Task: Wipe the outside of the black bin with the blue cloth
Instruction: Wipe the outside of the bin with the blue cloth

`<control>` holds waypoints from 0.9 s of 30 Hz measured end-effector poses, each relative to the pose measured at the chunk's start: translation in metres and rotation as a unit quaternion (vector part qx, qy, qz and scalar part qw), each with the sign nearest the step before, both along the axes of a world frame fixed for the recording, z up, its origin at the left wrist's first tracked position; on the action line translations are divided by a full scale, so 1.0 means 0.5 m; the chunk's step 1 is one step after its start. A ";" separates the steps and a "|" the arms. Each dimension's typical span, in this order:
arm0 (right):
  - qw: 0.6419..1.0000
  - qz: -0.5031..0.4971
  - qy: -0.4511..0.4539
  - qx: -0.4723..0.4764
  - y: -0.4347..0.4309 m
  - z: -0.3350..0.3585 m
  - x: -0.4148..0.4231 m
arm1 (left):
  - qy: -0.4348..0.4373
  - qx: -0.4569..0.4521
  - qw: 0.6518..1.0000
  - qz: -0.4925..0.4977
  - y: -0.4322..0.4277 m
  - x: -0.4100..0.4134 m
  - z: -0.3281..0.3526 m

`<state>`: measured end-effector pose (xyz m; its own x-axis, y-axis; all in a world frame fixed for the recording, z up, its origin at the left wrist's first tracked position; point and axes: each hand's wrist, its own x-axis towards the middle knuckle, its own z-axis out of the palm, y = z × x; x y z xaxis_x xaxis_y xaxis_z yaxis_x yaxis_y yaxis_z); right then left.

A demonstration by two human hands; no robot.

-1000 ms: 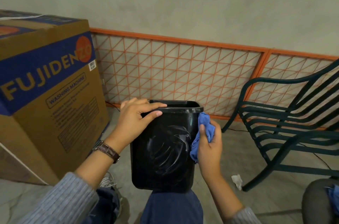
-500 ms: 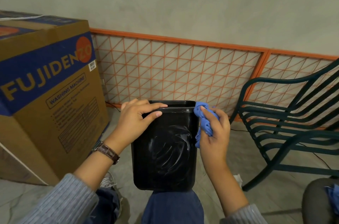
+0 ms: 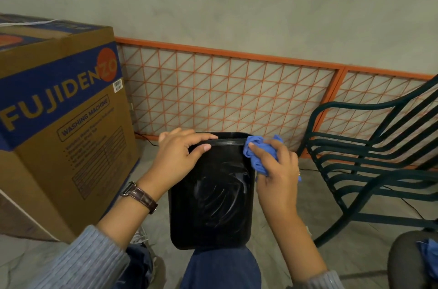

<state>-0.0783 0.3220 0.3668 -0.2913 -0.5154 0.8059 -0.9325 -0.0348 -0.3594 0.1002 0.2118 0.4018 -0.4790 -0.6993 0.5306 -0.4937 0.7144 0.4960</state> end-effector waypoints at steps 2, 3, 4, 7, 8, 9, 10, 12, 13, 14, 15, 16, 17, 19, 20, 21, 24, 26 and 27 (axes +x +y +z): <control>0.998 0.013 0.038 0.041 -0.008 0.003 0.042 | -0.005 -0.004 1.000 -0.001 0.003 -0.007 0.003; 0.996 0.021 0.059 0.065 -0.013 0.004 0.066 | -0.004 -0.009 1.000 -0.004 0.007 -0.011 0.006; 0.994 0.027 0.073 0.082 -0.018 0.003 0.086 | 0.000 -0.008 1.000 -0.006 0.010 -0.014 0.008; 0.991 0.030 0.086 0.094 -0.023 0.006 0.097 | 0.027 0.030 0.999 -0.018 0.013 -0.010 0.012; 0.991 0.028 0.084 0.097 -0.018 0.005 0.085 | 0.032 0.039 0.998 -0.025 0.013 -0.005 0.011; 0.993 0.021 0.070 0.097 -0.012 0.002 0.066 | 0.033 0.040 0.998 -0.028 0.012 0.001 0.010; 0.995 0.010 0.038 0.089 -0.005 -0.005 0.043 | 0.034 0.039 0.998 -0.028 0.011 0.006 0.008; 0.996 -0.013 -0.058 0.064 0.007 -0.013 0.000 | 0.039 0.030 0.999 -0.024 0.010 0.010 0.006; 0.993 -0.020 -0.096 0.058 0.014 -0.015 -0.016 | 0.041 0.024 0.999 -0.024 0.011 0.010 0.005; 0.991 -0.015 -0.118 0.056 0.021 -0.017 -0.027 | 0.044 0.019 0.999 -0.026 0.013 0.008 0.004; 0.990 0.007 -0.131 0.057 0.026 -0.019 -0.035 | 0.044 0.013 0.999 -0.028 0.014 0.006 0.003; 0.988 0.036 -0.139 0.053 0.031 -0.023 -0.037 | 0.043 0.007 0.999 -0.026 0.015 0.004 0.002; 0.987 0.066 -0.141 0.045 0.033 -0.028 -0.034 | 0.041 0.001 0.999 -0.024 0.015 0.002 0.000; 0.986 0.098 -0.132 0.023 0.030 -0.043 -0.022 | 0.040 -0.003 0.999 -0.018 0.013 -0.003 -0.004; 0.985 0.101 -0.141 0.013 0.024 -0.051 -0.015 | 0.040 -0.004 0.999 -0.017 0.011 -0.006 -0.006; 0.982 0.104 -0.156 0.002 0.016 -0.054 -0.005 | 0.039 -0.005 0.999 -0.015 0.010 -0.008 -0.006; 0.985 0.095 -0.145 -0.018 -0.008 -0.048 0.022 | 0.032 -0.010 0.999 -0.008 0.006 -0.013 -0.007; 0.991 0.109 -0.082 0.006 -0.011 -0.049 0.026 | 0.034 -0.011 0.999 -0.003 0.002 -0.012 -0.008; 0.991 0.121 -0.048 0.021 -0.010 -0.055 0.019 | 0.037 -0.008 0.999 -0.002 0.000 -0.010 -0.010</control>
<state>-0.0686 0.3169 0.3394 -0.2295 -0.6120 0.7568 -0.8602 -0.2363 -0.4519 0.0950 0.2117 0.3970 -0.4403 -0.6887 0.5760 -0.4532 0.7243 0.5196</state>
